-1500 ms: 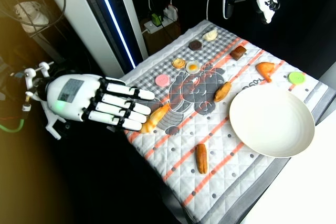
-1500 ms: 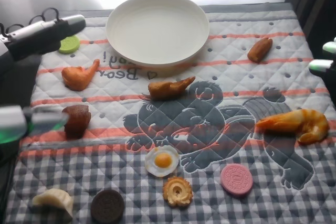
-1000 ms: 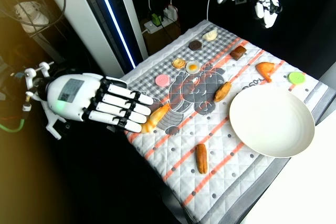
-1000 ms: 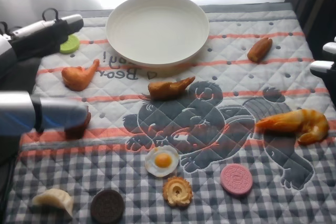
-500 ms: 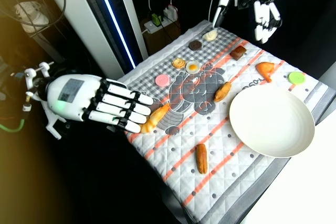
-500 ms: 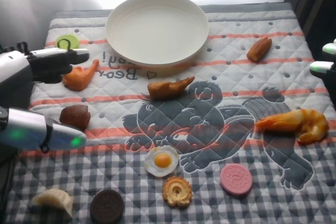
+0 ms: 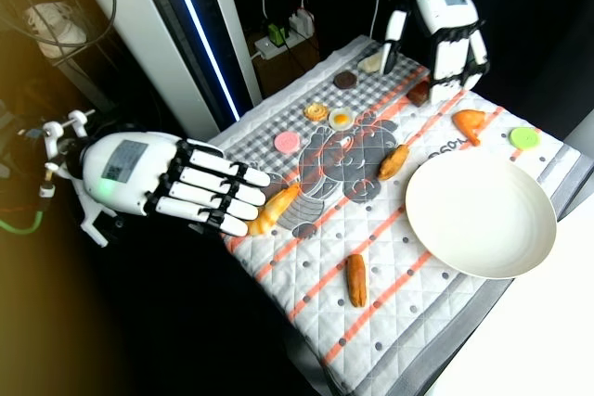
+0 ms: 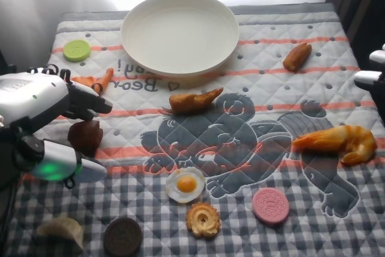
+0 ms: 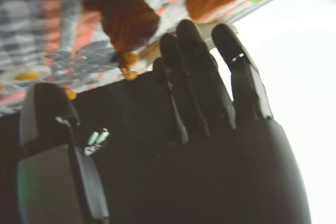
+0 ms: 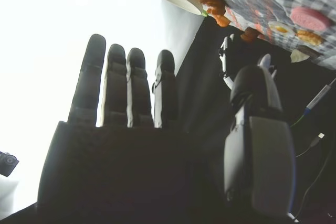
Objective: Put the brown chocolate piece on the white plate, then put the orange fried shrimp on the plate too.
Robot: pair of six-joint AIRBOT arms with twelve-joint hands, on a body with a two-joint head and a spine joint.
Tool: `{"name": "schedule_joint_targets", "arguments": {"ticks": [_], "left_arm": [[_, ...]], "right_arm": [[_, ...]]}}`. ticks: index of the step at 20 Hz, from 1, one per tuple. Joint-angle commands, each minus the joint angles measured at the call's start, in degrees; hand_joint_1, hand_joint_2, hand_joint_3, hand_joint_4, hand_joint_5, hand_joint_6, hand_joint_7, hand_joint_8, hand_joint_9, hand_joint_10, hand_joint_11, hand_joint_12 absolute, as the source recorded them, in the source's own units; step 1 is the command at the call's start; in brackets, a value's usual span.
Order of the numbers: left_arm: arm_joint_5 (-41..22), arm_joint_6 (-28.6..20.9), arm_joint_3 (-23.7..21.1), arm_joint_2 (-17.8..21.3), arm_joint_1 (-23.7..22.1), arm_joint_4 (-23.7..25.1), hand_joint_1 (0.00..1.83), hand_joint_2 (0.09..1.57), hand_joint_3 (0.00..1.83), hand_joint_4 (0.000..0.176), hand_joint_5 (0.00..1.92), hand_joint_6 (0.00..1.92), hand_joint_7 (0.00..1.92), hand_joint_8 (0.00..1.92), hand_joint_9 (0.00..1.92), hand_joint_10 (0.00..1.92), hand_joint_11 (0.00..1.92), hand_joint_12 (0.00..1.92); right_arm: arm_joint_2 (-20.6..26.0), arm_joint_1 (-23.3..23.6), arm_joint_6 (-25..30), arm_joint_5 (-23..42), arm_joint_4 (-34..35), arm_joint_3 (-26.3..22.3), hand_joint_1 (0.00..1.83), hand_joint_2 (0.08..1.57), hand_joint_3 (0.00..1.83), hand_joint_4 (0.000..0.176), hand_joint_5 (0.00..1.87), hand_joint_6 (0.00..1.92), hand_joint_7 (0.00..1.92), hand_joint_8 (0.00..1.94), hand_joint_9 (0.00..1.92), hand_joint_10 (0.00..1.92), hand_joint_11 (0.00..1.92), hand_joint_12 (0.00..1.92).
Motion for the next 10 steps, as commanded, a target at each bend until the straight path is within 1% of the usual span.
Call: {"name": "schedule_joint_targets", "arguments": {"ticks": [1, 2, 3, 5, 6, 7, 9, 10], "left_arm": [[-5.33, 0.29, 0.41, -0.08, -0.66, 0.81, 0.84, 0.81, 0.0, 0.08, 0.62, 0.0, 0.8, 0.0, 0.79, 0.01, 0.16, 0.9], [-5.09, 0.29, 0.63, -0.11, -0.66, 0.42, 0.84, 0.81, 0.0, 0.084, 0.62, 0.0, 0.79, 0.0, 0.79, 0.0, 0.18, 0.83], [-4.73, 0.29, 1.0, -0.25, -0.66, -0.01, 0.84, 0.82, 0.0, 0.074, 0.62, 0.0, 0.79, 0.0, 0.79, 0.0, 0.2, 0.82], [-4.24, 0.3, 1.62, -0.6, -0.78, -0.8, 0.83, 0.82, 0.0, 0.081, 0.63, 0.0, 0.8, 0.0, 0.82, 0.01, 0.25, 0.85], [-3.94, 0.3, 2.03, -0.9, -0.91, -1.25, 0.89, 0.81, 0.0, 0.072, 0.64, 0.01, 0.8, 0.0, 0.8, 0.0, 0.22, 0.84], [-3.63, 0.3, 2.4, -1.17, -1.04, -1.64, 0.9, 0.82, 0.0, 0.07, 0.64, 0.01, 0.8, 0.0, 0.8, 0.0, 0.22, 0.84], [-2.81, 0.3, 3.14, -1.67, -1.35, -2.21, 0.89, 0.83, 0.0, 0.072, 0.65, 0.0, 0.82, 0.0, 0.85, 0.01, 0.25, 0.99], [-2.57, 0.31, 3.33, -1.79, -1.42, -2.42, 0.88, 0.85, 0.0, 0.08, 0.67, 0.0, 0.84, 0.0, 0.87, 0.01, 0.25, 1.13]], "right_arm": [[0.01, 0.25, 0.37, 6.64, 0.97, 0.16, 0.45, 1.12, 0.0, 0.069, 0.31, 0.0, 0.19, 0.0, 0.15, 0.0, 0.0, 0.57], [-0.03, 0.2, 0.41, 6.64, 0.97, 0.16, 0.44, 1.12, 0.0, 0.071, 0.3, 0.0, 0.19, 0.0, 0.15, 0.0, 0.0, 0.57], [-0.07, 0.14, 0.47, 6.64, 0.97, 0.16, 0.44, 1.13, 0.0, 0.066, 0.31, 0.0, 0.2, 0.0, 0.16, 0.01, 0.0, 0.56], [-0.14, 0.09, 0.53, 6.64, 0.97, 0.16, 0.43, 1.13, 0.0, 0.065, 0.31, 0.0, 0.2, 0.0, 0.18, 0.01, 0.0, 0.59], [-0.15, 0.08, 0.53, 6.64, 0.97, 0.16, 0.42, 1.13, 0.0, 0.061, 0.31, 0.0, 0.21, 0.0, 0.19, 0.01, 0.0, 0.65], [-0.15, 0.07, 0.53, 6.64, 0.98, 0.16, 0.42, 1.13, 0.0, 0.054, 0.31, 0.0, 0.21, 0.0, 0.19, 0.01, 0.0, 0.66], [-0.15, 0.01, 0.57, 6.64, 0.98, 0.16, 0.39, 1.12, 0.0, 0.05, 0.31, 0.0, 0.21, 0.0, 0.18, 0.0, 0.0, 0.64], [-0.15, 0.0, 0.59, 6.64, 0.98, 0.16, 0.4, 1.12, 0.0, 0.054, 0.32, 0.0, 0.21, 0.0, 0.18, 0.0, 0.0, 0.59]]}}
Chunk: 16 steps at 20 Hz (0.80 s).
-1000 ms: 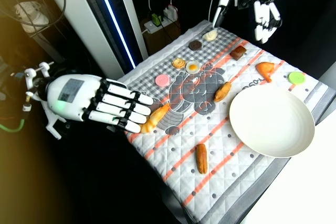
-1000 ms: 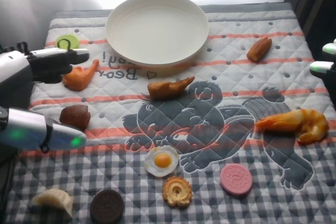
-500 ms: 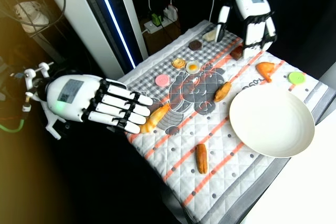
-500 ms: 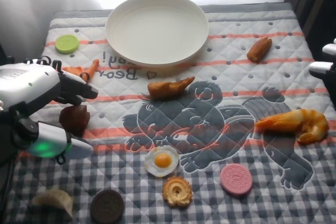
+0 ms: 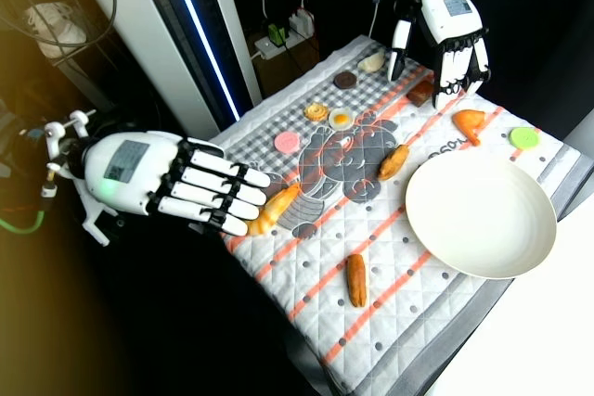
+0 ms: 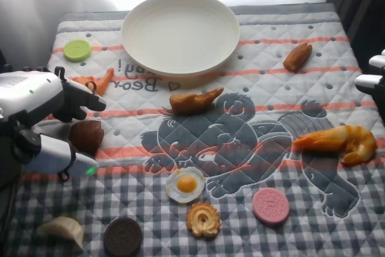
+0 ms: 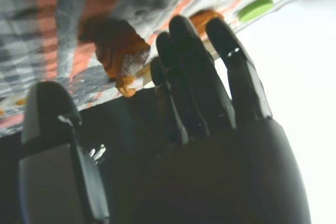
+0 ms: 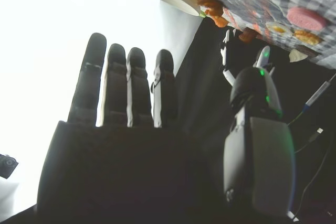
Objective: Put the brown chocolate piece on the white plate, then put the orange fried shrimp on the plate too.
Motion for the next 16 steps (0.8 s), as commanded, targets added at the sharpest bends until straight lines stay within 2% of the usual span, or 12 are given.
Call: {"name": "schedule_joint_targets", "arguments": {"ticks": [1, 2, 4, 5, 6, 7, 9, 11, 12, 13, 15, 16], "left_arm": [[-4.35, -0.17, 0.48, -0.33, -0.77, 0.85, 0.89, 0.87, 0.0, 0.074, 0.69, 0.0, 0.85, 0.0, 0.89, 0.01, 0.23, 1.24], [-4.21, -0.17, 0.63, -0.53, -0.83, 0.69, 0.92, 0.88, 0.0, 0.042, 0.76, 0.01, 0.9, 0.01, 0.94, 0.02, 0.28, 1.33], [-4.07, -0.17, 0.84, -0.79, -0.96, 0.37, 1.0, 0.92, 0.0, 0.015, 0.98, 0.02, 1.12, 0.03, 1.1, 0.09, 0.36, 1.53], [-4.14, -0.17, 0.96, -0.94, -1.09, 0.09, 1.25, 1.02, 0.0, 0.0, 1.2, 0.52, 1.22, 0.52, 0.9, 1.07, 0.37, 1.81], [-4.23, -0.17, 1.01, -1.02, -1.13, -0.06, 1.25, 1.02, 0.0, 0.0, 1.2, 0.52, 1.22, 0.52, 0.9, 1.07, 0.37, 1.81], [-4.35, -0.17, 1.01, -1.05, -1.14, -0.09, 1.18, 1.02, 0.0, 0.0, 1.22, 0.54, 1.18, 0.73, 0.83, 1.48, 0.41, 1.9], [-4.75, -0.17, 1.01, -1.2, -1.15, -0.32, 1.15, 1.03, 0.0, 0.0, 1.19, 0.61, 1.03, 1.14, 0.76, 1.81, 0.46, 1.92], [-5.53, -0.18, 0.87, -1.27, -1.43, -0.38, 1.17, 1.04, 0.0, 0.0, 1.17, 0.65, 1.05, 1.07, 0.78, 1.72, 0.38, 1.92], [-6.06, -0.18, 0.76, -1.28, -1.8, 0.03, 1.17, 1.04, 0.0, 0.0, 1.17, 0.65, 1.04, 1.18, 0.78, 1.78, 0.4, 1.92], [-6.88, -0.18, 0.54, -1.27, -2.72, 1.16, 1.18, 1.03, 0.0, 0.0, 1.18, 0.62, 1.08, 1.0, 0.82, 1.62, 0.39, 1.92], [-7.73, -0.17, 0.62, -1.28, -4.7, 2.65, 1.2, 1.0, 0.0, 0.0, 1.26, 0.47, 0.99, 1.49, 0.81, 1.9, 0.49, 1.92], [-8.02, -0.17, 0.98, -1.47, -5.91, 3.21, 1.2, 1.01, 0.0, 0.0, 1.25, 0.49, 0.98, 1.52, 0.8, 1.92, 0.48, 1.92]], "right_arm": [[0.01, 0.18, 0.31, 6.79, 0.93, 0.16, 0.41, 1.12, 0.0, 0.055, 0.32, 0.0, 0.21, 0.0, 0.17, 0.0, 0.0, 0.56], [-0.02, 0.16, 0.33, 6.79, 0.93, 0.16, 0.38, 1.12, 0.0, 0.059, 0.32, 0.0, 0.22, 0.0, 0.18, 0.0, 0.0, 0.6], [-0.03, 0.08, 0.43, 6.79, 0.93, 0.15, 0.34, 1.12, 0.0, 0.067, 0.31, 0.0, 0.22, 0.0, 0.21, 0.0, 0.0, 0.71], [-0.03, -0.01, 0.45, 6.79, 0.94, 0.16, 0.34, 1.13, 0.0, 0.058, 0.3, 0.0, 0.22, 0.0, 0.19, 0.0, 0.0, 0.62], [-0.04, -0.03, 0.46, 6.79, 0.94, 0.16, 0.34, 1.13, 0.0, 0.058, 0.3, 0.0, 0.22, 0.0, 0.19, 0.0, 0.0, 0.62], [-0.05, -0.05, 0.46, 6.79, 0.95, 0.16, 0.35, 1.14, 0.0, 0.055, 0.3, 0.0, 0.22, 0.0, 0.19, 0.0, 0.0, 0.62], [-0.09, -0.07, 0.46, 6.79, 0.95, 0.16, 0.4, 1.14, 0.0, 0.049, 0.32, 0.0, 0.23, 0.0, 0.2, 0.0, 0.0, 0.64], [-0.09, -0.16, 0.47, 6.79, 0.97, 0.16, 0.39, 1.13, 0.0, 0.057, 0.32, 0.0, 0.22, 0.0, 0.19, 0.0, 0.0, 0.65], [-0.09, -0.21, 0.47, 6.79, 0.99, 0.17, 0.35, 1.14, 0.0, 0.028, 0.33, 0.0, 0.21, 0.0, 0.2, 0.0, 0.0, 0.68], [-0.11, -0.26, 0.47, 6.79, 1.05, 0.18, 0.34, 1.14, 0.0, 0.015, 0.33, 0.0, 0.21, 0.0, 0.21, 0.0, 0.0, 0.7], [-0.2, -0.26, 0.47, 6.79, 1.13, 0.22, 0.31, 1.15, 0.0, 0.017, 0.33, 0.0, 0.21, 0.0, 0.22, 0.0, 0.0, 0.73], [-0.25, -0.26, 0.47, 6.79, 1.14, 0.26, 0.31, 1.15, 0.0, 0.029, 0.32, 0.0, 0.21, 0.0, 0.2, 0.0, 0.0, 0.7]]}}
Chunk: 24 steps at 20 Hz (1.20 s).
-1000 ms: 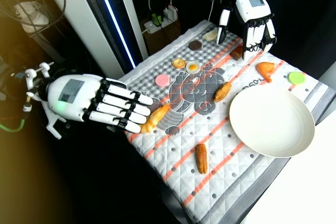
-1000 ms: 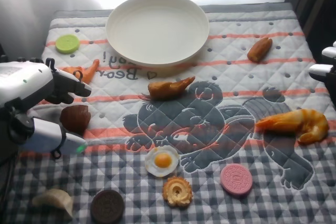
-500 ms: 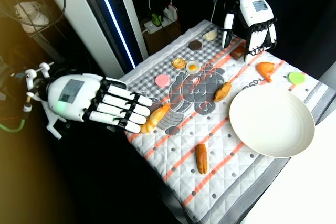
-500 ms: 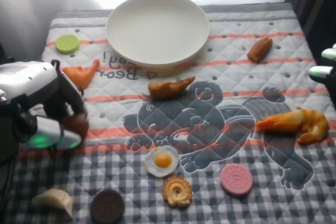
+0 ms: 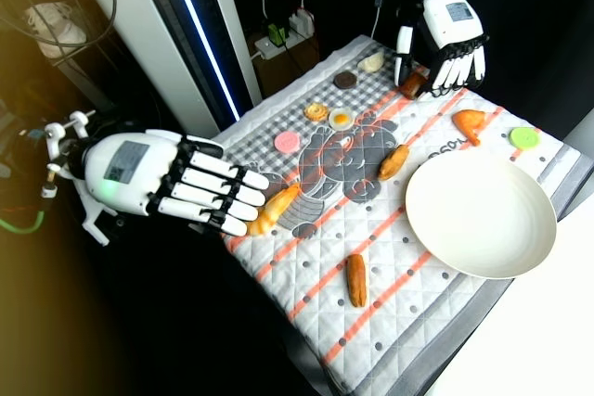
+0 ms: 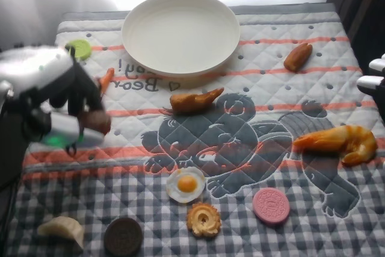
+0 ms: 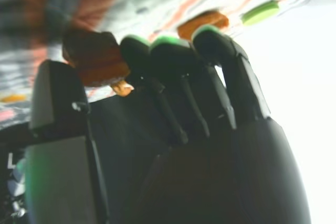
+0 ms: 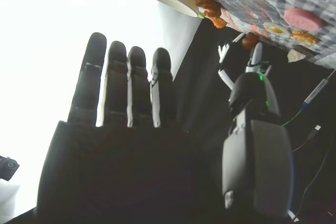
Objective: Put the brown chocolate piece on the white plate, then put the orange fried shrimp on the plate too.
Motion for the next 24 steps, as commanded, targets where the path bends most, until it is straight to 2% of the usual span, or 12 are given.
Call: {"name": "schedule_joint_targets", "arguments": {"ticks": [1, 2, 6, 8, 10, 12, 14, 16, 17, 19, 22, 24], "left_arm": [[-6.09, -0.21, 1.13, -0.88, -2.07, 1.96, 1.19, 1.02, 0.0, 0.0, 1.21, 0.57, 0.94, 1.5, 0.75, 1.92, 0.43, 1.92], [-5.66, -0.21, 2.1, -1.59, -3.34, 2.06, 1.2, 1.02, 0.0, 0.0, 1.21, 0.56, 0.99, 1.28, 0.79, 1.82, 0.46, 1.92], [2.1, -0.21, 12.09, -9.57, -13.44, 0.5, 1.2, 1.0, 0.0, 0.0, 1.27, 0.46, 0.94, 1.54, 0.76, 1.92, 0.56, 1.92], [5.57, -0.23, 17.52, -13.53, -16.1, -1.74, 1.29, 1.04, 0.0, 0.0, 1.28, 0.2, 1.14, 0.95, 0.91, 1.11, 0.46, 1.66], [10.6, -0.25, 25.26, -18.94, -18.16, -5.73, 1.3, 1.02, 0.0, 0.0, 1.28, 0.2, 1.2, 0.83, 0.99, 0.81, 0.49, 1.38], [13.24, -0.22, 29.07, -21.44, -18.77, -7.64, 1.29, 1.04, 0.0, 0.0, 1.27, 0.18, 1.15, 0.94, 0.97, 0.92, 0.45, 1.43], [15.04, -0.2, 31.89, -23.0, -18.91, -9.88, 1.26, 1.06, 0.0, 0.0, 1.1, 0.6, 1.15, 0.87, 0.92, 0.52, 0.21, 1.2], [15.84, -0.19, 33.24, -23.57, -18.98, -11.18, 0.94, 0.96, 0.0, 0.056, 0.82, 0.05, 0.87, 0.1, 0.75, 0.14, 0.08, 1.04], [16.6, -0.19, 34.18, -23.94, -18.99, -12.22, 0.91, 0.95, 0.0, 0.084, 0.72, 0.01, 0.78, 0.02, 0.66, 0.05, 0.02, 1.05], [17.85, -0.18, 35.76, -24.6, -18.68, -14.33, 0.92, 0.94, 0.0, 0.094, 0.57, 0.0, 0.61, 0.0, 0.52, 0.0, 0.0, 0.98], [16.14, -0.17, 34.18, -23.62, -17.55, -14.74, 0.79, 0.91, 0.0, 0.17, 0.2, 0.0, 0.21, 0.0, 0.25, 0.0, 0.0, 0.73], [11.92, -3.16, 28.3, -20.22, -16.31, -8.66, 0.68, 0.89, 0.0, 0.176, 0.02, 0.0, 0.04, 0.0, 0.11, 0.0, 0.0, 0.49]], "right_arm": [[0.13, 0.23, 0.23, 6.77, 0.97, 0.31, 0.32, 1.15, 0.0, 0.026, 0.32, 0.0, 0.21, 0.0, 0.2, 0.0, 0.0, 0.69], [0.09, 0.23, 0.23, 6.77, 0.97, 0.34, 0.33, 1.15, 0.0, 0.027, 0.31, 0.0, 0.21, 0.0, 0.2, 0.0, 0.0, 0.68], [-0.08, 0.23, 0.23, 6.77, 0.95, 0.52, 0.27, 1.14, 0.0, 0.049, 0.3, 0.0, 0.21, 0.0, 0.19, 0.0, 0.0, 0.62], [-0.34, 0.23, 0.23, 6.77, 0.94, 0.76, 0.32, 1.13, 0.0, 0.038, 0.32, 0.0, 0.22, 0.0, 0.2, 0.0, 0.0, 0.63], [-0.51, 0.24, 0.24, 6.77, 0.92, 0.83, 0.33, 1.14, 0.0, 0.049, 0.3, 0.0, 0.2, 0.0, 0.18, 0.0, 0.0, 0.59], [-0.63, 0.27, 0.24, 6.78, 0.88, 0.94, 0.34, 1.14, 0.0, 0.061, 0.29, 0.0, 0.21, 0.0, 0.19, 0.0, 0.0, 0.64], [-0.99, 0.48, 0.29, 6.78, 0.83, 1.15, 0.32, 1.14, 0.0, 0.059, 0.3, 0.0, 0.22, 0.0, 0.19, 0.0, 0.0, 0.66], [-1.23, 0.77, 0.44, 6.78, 0.66, 1.25, 0.36, 1.15, 0.0, 0.048, 0.33, 0.01, 0.22, 0.0, 0.19, 0.0, 0.0, 0.66], [-1.33, 0.82, 0.55, 6.78, 0.63, 1.3, 0.36, 1.14, 0.0, 0.055, 0.32, 0.0, 0.22, 0.0, 0.2, 0.0, 0.0, 0.69], [-1.43, 0.85, 0.68, 6.78, 0.63, 1.35, 0.34, 1.16, 0.0, 0.057, 0.33, 0.0, 0.22, 0.0, 0.19, 0.0, 0.0, 0.69], [-1.46, 0.9, 0.98, 6.78, 0.64, 1.38, 0.3, 1.16, 0.0, 0.085, 0.32, 0.0, 0.24, 0.0, 0.22, 0.01, 0.0, 0.74], [-1.46, 1.08, 1.03, 6.8, 0.62, 1.4, 0.31, 1.17, 0.0, 0.096, 0.31, 0.0, 0.23, 0.0, 0.22, 0.01, 0.0, 0.74]]}}
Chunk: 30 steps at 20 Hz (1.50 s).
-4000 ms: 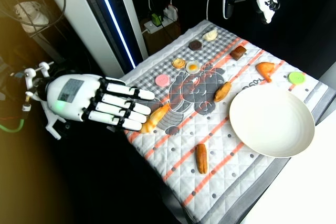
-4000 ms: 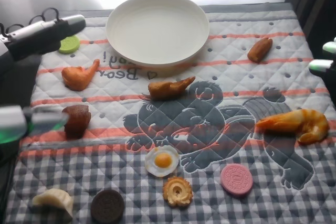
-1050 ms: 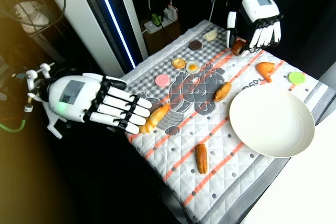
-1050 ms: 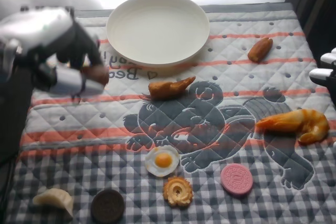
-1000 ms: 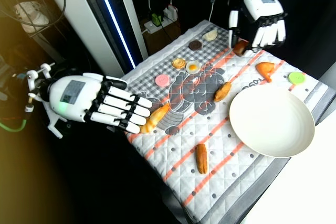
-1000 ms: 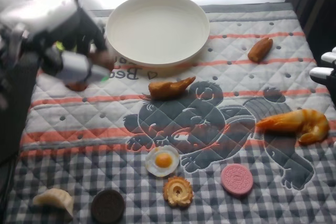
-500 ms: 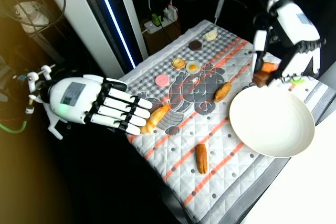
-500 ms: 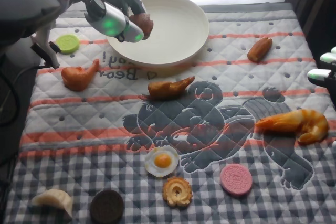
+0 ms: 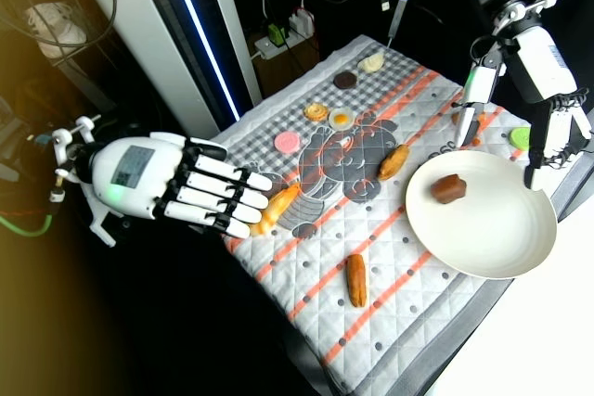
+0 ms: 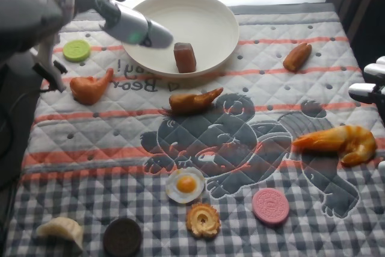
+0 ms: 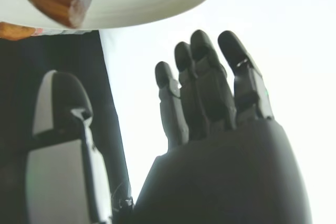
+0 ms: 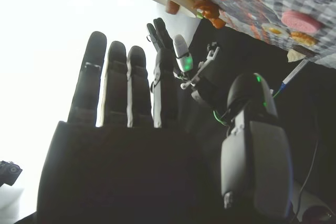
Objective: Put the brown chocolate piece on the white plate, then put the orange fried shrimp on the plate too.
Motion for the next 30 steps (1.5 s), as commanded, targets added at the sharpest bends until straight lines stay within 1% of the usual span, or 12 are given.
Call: {"name": "schedule_joint_targets", "arguments": {"ticks": [1, 2, 6, 10, 15, 18, 20, 22, 23, 25, 29, 30], "left_arm": [[-6.31, -0.41, 0.83, -0.02, -0.28, 0.98, 0.66, 0.88, 0.0, 0.176, 0.0, 0.0, 0.01, 0.0, 0.08, 0.0, 0.0, 0.53], [-6.31, -0.41, 0.83, -0.02, -0.28, 0.98, 0.71, 0.87, 0.0, 0.176, 0.0, 0.0, 0.0, 0.0, 0.07, 0.0, 0.0, 0.53], [-20.5, -23.47, -14.51, 11.14, 7.17, 20.45, 0.95, 0.83, 0.0, 0.176, 0.0, 0.0, 0.0, 0.0, 0.0, 0.0, 0.0, 0.04], [-30.79, -36.0, -24.32, 19.02, 13.92, 30.49, 0.78, 0.81, 0.0, 0.176, 0.0, 0.0, 0.0, 0.0, 0.0, 0.0, 0.07, 0.03], [-43.69, -41.08, -33.59, 26.85, 23.15, 33.01, 0.82, 0.79, 0.0, 0.163, 0.04, 0.01, 0.02, 0.0, 0.0, 0.0, 0.02, 0.01], [-47.36, -49.03, -33.85, 27.88, 27.17, 33.71, 0.79, 0.81, 0.0, 0.155, 0.07, 0.0, 0.06, 0.0, 0.05, 0.0, 0.01, 0.21], [-48.59, -52.37, -33.81, 28.03, 28.99, 33.79, 0.79, 0.82, 0.0, 0.144, 0.07, 0.0, 0.06, 0.0, 0.03, 0.0, 0.0, 0.21], [-49.09, -54.57, -33.71, 28.02, 30.54, 33.35, 0.82, 0.81, 0.0, 0.124, 0.08, 0.0, 0.05, 0.0, 0.03, 0.0, 0.0, 0.24], [-49.3, -55.16, -33.67, 27.96, 31.24, 32.99, 0.83, 0.8, 0.0, 0.126, 0.08, 0.0, 0.04, 0.0, 0.01, 0.0, 0.0, 0.18], [-49.87, -56.19, -33.66, 27.87, 32.4, 32.74, 0.85, 0.79, 0.0, 0.113, 0.08, 0.0, 0.04, 0.0, 0.02, 0.0, 0.0, 0.16], [-50.04, -57.33, -33.36, 27.7, 32.56, 32.73, 0.85, 0.8, 0.0, 0.121, 0.08, 0.0, 0.02, 0.0, 0.0, 0.0, 0.0, 0.09], [-50.08, -57.82, -33.25, 27.68, 32.67, 32.73, 0.83, 0.8, 0.0, 0.107, 0.08, 0.0, 0.04, 0.0, 0.03, 0.0, 0.0, 0.16]], "right_arm": [[-0.04, 0.58, 0.44, 6.99, 0.84, 0.35, 0.3, 1.16, 0.0, 0.107, 0.29, 0.0, 0.23, 0.0, 0.22, 0.0, 0.0, 0.73], [-0.04, 0.58, 0.44, 6.99, 0.84, 0.35, 0.3, 1.15, 0.0, 0.108, 0.29, 0.0, 0.23, 0.0, 0.22, 0.01, 0.0, 0.72], [-0.39, 1.52, 0.44, 6.98, 0.24, 0.49, 0.4, 1.1, 0.0, 0.113, 0.29, 0.0, 0.23, 0.0, 0.22, 0.0, 0.0, 0.73], [-0.8, 2.45, 0.44, 6.19, -0.02, 0.99, 0.51, 1.09, 0.0, 0.116, 0.28, 0.0, 0.26, 0.0, 0.27, 0.01, 0.0, 0.81], [-3.71, 9.84, 0.44, -2.83, -3.52, 3.79, 0.53, 1.07, 0.0, 0.152, 0.3, 0.01, 0.27, 0.0, 0.25, 0.0, 0.0, 0.78], [-5.18, 12.34, 0.44, -6.17, -4.6, 5.16, 0.55, 1.07, 0.0, 0.174, 0.32, 0.0, 0.3, 0.0, 0.32, 0.01, 0.0, 1.01], [-5.81, 13.96, 0.44, -8.32, -5.54, 5.92, 0.56, 1.07, 0.0, 0.16, 0.33, 0.0, 0.33, 0.0, 0.33, 0.01, 0.0, 0.95], [-6.79, 16.28, 0.44, -11.69, -6.96, 7.08, 0.52, 1.07, 0.0, 0.174, 0.35, 0.0, 0.35, 0.01, 0.33, 0.0, 0.0, 0.9], [-7.43, 17.58, 0.44, -13.51, -7.93, 7.76, 0.53, 1.07, 0.0, 0.158, 0.37, 0.01, 0.36, 0.01, 0.34, 0.0, 0.0, 0.91], [-8.38, 19.19, 0.44, -16.88, -9.41, 8.69, 0.52, 1.07, 0.0, 0.175, 0.37, 0.0, 0.36, 0.0, 0.35, 0.01, 0.0, 0.92], [-9.37, 19.38, 0.43, -20.52, -10.27, 9.66, 0.58, 1.08, 0.0, 0.072, 0.44, 0.0, 0.44, 0.01, 0.41, 0.01, 0.0, 1.04], [-9.55, 19.38, 0.43, -21.52, -10.53, 9.98, 0.58, 1.08, 0.0, 0.07, 0.44, 0.0, 0.45, 0.0, 0.37, 0.02, 0.0, 0.92]]}}
